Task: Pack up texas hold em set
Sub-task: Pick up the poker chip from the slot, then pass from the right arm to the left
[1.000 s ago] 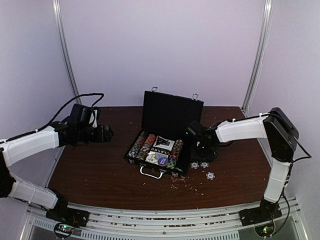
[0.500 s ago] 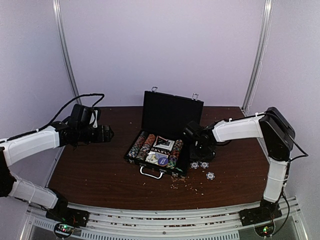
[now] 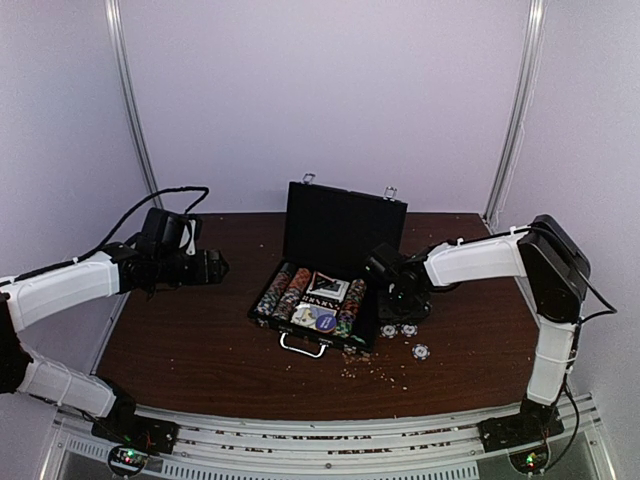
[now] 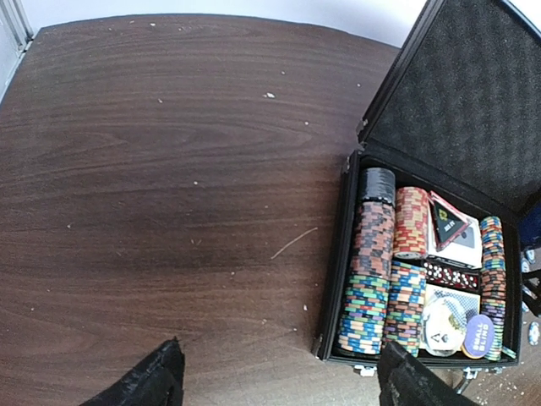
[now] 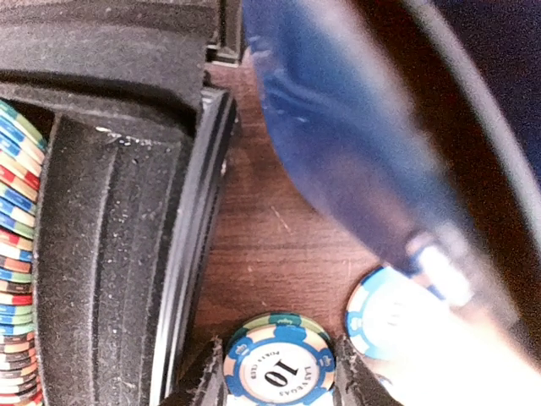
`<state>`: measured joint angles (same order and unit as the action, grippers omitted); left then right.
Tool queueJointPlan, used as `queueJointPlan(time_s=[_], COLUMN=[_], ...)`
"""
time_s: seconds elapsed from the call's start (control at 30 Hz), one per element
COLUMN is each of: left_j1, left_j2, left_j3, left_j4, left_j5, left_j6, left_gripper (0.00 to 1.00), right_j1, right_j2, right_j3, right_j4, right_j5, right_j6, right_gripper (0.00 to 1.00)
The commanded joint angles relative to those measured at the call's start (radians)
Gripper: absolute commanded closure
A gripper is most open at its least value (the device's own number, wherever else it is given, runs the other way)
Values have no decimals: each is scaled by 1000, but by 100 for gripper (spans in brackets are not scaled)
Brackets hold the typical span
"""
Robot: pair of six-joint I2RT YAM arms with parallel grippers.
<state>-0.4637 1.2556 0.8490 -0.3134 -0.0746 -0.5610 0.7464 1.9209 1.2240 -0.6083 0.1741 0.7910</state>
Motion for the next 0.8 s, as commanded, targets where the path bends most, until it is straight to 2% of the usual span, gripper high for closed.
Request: queueJointPlan(time_s=[0.0, 0.33, 0.53, 0.77], left_j1=[1, 1, 1, -11], left_j2=[20, 74, 161, 277], left_j3=[35, 109, 172, 230], left_j4=[54, 92, 77, 80], left_j5=[65, 246, 446, 677], left_j6=[-28, -77, -80, -134], left_gripper=[19, 20, 21, 24], right_j1=[1, -2, -1, 32], right_j2=[14, -58, -124, -197], right_j3=[-9, 71, 80, 87], right_j4=[-78, -115, -120, -45], right_j5=[18, 34, 21, -54], right_j6=[-19, -56, -96, -206], right_gripper=[65, 71, 71, 72])
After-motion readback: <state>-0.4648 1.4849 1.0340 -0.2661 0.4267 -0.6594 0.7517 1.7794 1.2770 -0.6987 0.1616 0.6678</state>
